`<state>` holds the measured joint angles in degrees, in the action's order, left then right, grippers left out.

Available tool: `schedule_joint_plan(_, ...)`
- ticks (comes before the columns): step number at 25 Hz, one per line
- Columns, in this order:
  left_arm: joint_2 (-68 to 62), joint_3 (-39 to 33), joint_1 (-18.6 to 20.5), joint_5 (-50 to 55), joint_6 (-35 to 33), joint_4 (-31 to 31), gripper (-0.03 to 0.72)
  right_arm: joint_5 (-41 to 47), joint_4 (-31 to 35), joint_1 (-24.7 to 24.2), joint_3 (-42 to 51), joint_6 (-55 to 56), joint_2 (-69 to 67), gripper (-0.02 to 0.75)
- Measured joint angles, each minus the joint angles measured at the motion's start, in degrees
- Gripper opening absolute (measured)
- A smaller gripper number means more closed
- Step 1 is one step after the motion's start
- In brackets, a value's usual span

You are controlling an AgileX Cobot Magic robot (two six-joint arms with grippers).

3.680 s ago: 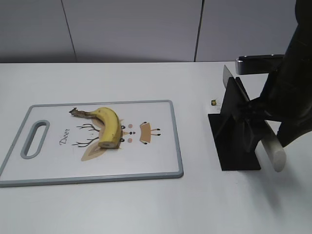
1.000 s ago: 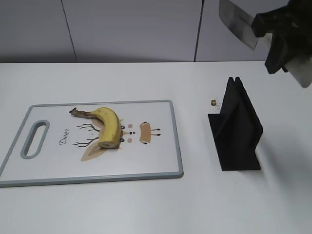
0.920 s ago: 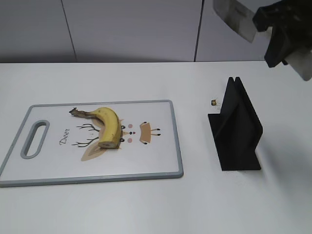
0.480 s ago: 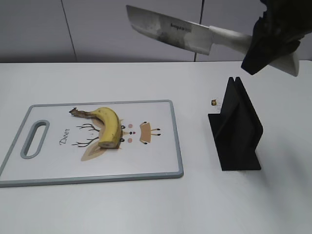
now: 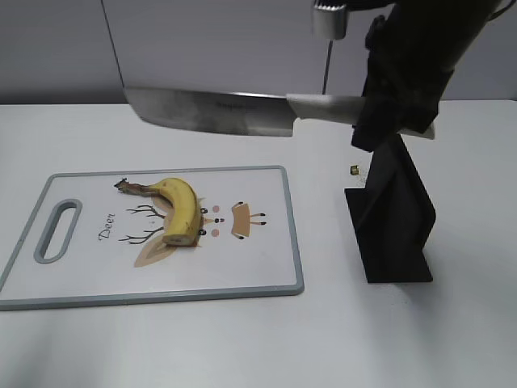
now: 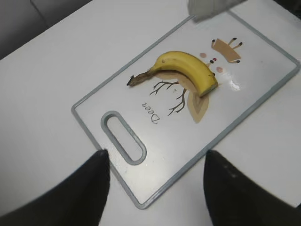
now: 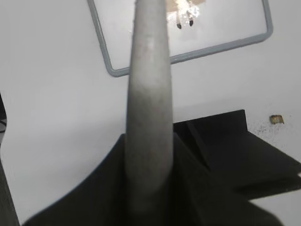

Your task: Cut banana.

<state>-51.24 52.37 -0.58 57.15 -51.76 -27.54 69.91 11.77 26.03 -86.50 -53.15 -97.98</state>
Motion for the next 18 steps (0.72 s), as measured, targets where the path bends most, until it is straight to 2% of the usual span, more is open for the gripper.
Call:
schedule_joint_plan(5,-12.5,10.7,-0.1,6.0,-10.2,-7.1,0.608,-0.1,-2.5,2.9,-0.9,-5.2,-4.2,0.160)
schedule_joint_plan(8,-18.6,15.4,-2.4,8.6,-14.1,-7.9,0.602,-0.1,-2.8,4.1,-2.2,-7.0,-6.4,0.160)
schedule_joint_plan(10,-21.9,17.1,-5.9,9.2,-16.0,-6.0,0.599,-0.3,-2.8,4.7,-3.5,-8.0,-7.8,0.160)
schedule_joint_plan(13,-25.6,18.2,-11.3,9.0,-17.2,0.3,0.597,-0.5,-2.2,5.2,-5.8,-9.0,-9.8,0.160)
schedule_joint_plan(18,-31.6,18.5,-15.1,6.9,-17.5,4.1,0.595,-2.2,-0.8,6.0,-6.9,-12.6,-11.4,0.160)
